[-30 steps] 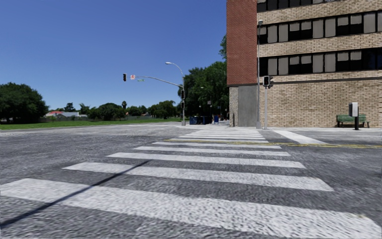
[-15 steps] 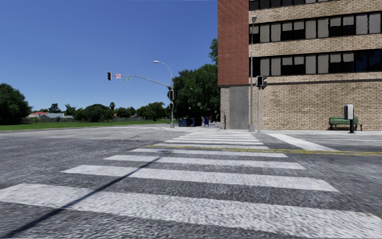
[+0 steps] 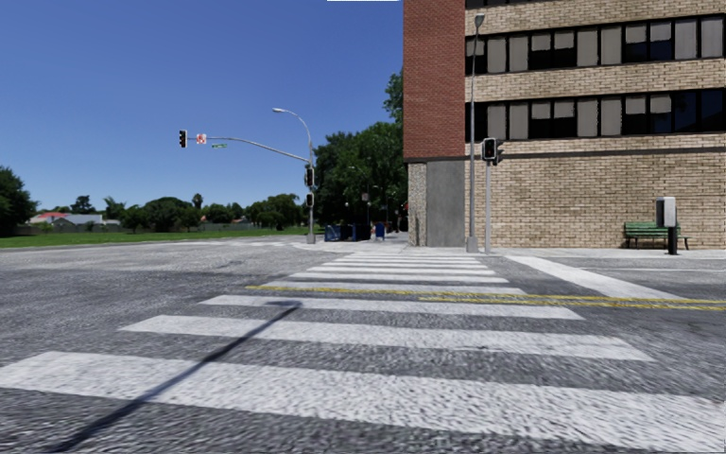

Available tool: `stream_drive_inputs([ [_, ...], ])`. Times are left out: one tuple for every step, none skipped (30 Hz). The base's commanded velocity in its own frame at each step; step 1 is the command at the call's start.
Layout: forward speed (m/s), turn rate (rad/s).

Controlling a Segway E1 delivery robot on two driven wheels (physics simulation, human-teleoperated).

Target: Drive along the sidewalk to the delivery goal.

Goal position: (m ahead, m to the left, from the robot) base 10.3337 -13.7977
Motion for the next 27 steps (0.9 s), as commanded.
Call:
stream_drive_inputs([
  [1.94, -0.01],
  [1.94, -1.04],
  [1.94, -1.20],
  [1.94, -1.20],
  [1.94, -0.51],
  [1.94, -0.09],
  [1.94, -0.09],
  [1.94, -0.01],
  [1.94, 0.00],
  [1.94, 0.00],
  [1.94, 0.00],
  [1.94, 0.00],
  [1.94, 0.00],
  [1.94, -0.47],
  [1.94, -1.20],
  [1.94, -1.20],
  [1.94, -1.15],
  [1.94, -0.01],
  [1.94, -0.01],
  [1.94, 0.00],
  [1.94, 0.00],
  [1.94, 0.00],
  [1.94, 0.00],
  [1.94, 0.00],
  [1.94, 0.00],
  [1.94, 0.00],
  [1.94, -0.65],
])
